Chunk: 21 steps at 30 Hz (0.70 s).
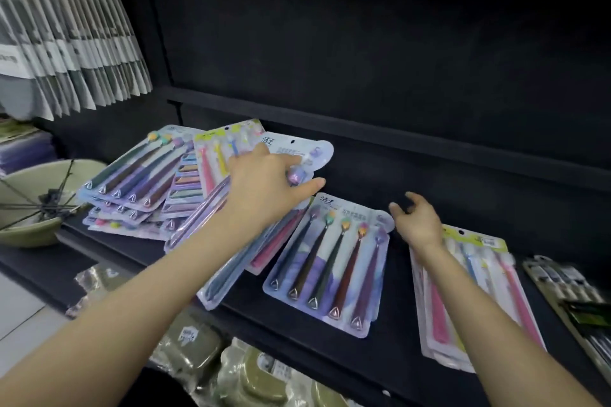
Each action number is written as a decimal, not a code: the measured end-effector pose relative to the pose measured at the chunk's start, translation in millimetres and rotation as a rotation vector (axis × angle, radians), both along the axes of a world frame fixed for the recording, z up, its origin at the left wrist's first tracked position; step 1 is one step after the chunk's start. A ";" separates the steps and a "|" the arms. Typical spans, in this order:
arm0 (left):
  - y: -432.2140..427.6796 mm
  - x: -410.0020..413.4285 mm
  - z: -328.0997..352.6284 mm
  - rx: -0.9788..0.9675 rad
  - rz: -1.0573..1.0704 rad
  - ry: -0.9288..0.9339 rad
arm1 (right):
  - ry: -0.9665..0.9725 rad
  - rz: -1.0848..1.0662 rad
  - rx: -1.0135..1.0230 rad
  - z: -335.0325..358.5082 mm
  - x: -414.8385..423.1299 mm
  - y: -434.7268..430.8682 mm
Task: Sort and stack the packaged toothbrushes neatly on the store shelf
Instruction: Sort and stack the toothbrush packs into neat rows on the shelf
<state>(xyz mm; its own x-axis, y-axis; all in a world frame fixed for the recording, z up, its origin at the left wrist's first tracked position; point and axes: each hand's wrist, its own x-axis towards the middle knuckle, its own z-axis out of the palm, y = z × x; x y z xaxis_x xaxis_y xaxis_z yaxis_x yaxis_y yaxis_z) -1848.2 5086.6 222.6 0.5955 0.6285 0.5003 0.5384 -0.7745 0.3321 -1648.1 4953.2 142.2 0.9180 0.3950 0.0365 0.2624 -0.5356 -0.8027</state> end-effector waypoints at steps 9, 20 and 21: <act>-33.0 77.4 -1.4 -0.002 0.116 0.195 | 0.589 0.558 0.556 14.3 -117.5 -24.0; 34.0 -4.7 -37.7 -0.093 0.343 0.018 | 0.425 -0.041 0.573 -7.2 -68.7 -59.0; 47.1 -18.0 -44.4 -0.146 0.422 0.050 | 0.422 -0.052 0.517 -11.7 -67.0 -56.0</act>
